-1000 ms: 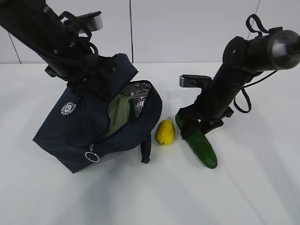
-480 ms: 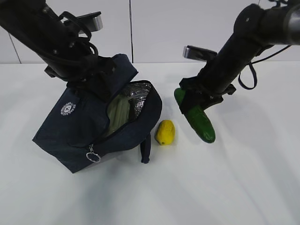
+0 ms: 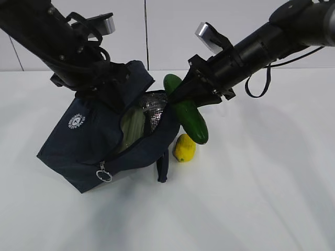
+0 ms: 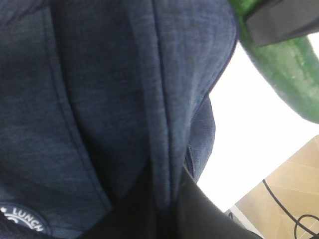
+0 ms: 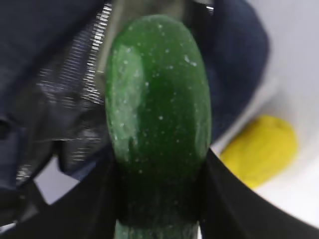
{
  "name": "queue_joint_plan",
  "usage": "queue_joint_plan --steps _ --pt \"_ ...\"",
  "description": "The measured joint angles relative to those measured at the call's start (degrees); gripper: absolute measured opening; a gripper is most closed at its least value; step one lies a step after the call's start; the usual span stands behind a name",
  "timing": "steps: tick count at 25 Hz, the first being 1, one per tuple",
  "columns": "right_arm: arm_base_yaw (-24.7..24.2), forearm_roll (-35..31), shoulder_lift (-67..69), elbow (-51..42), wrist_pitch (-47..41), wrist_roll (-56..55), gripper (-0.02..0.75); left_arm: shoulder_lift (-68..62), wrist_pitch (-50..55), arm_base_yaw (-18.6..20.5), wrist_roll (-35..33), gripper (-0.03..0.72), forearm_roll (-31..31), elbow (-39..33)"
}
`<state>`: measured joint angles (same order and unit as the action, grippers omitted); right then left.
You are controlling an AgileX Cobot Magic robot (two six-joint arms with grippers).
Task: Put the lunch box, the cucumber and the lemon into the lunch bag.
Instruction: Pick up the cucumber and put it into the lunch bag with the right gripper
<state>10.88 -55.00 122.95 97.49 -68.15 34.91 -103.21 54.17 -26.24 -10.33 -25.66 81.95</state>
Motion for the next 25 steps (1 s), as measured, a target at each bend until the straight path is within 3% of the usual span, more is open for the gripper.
queue_joint_plan --steps 19,25 --pt "5.3 -27.5 10.8 0.0 2.7 11.5 0.315 0.0 -0.2 0.0 0.0 0.003 -0.3 0.0" --pt "5.9 -34.5 13.4 0.0 3.8 13.0 0.363 0.0 -0.3 0.0 0.0 0.003 -0.3 0.0"
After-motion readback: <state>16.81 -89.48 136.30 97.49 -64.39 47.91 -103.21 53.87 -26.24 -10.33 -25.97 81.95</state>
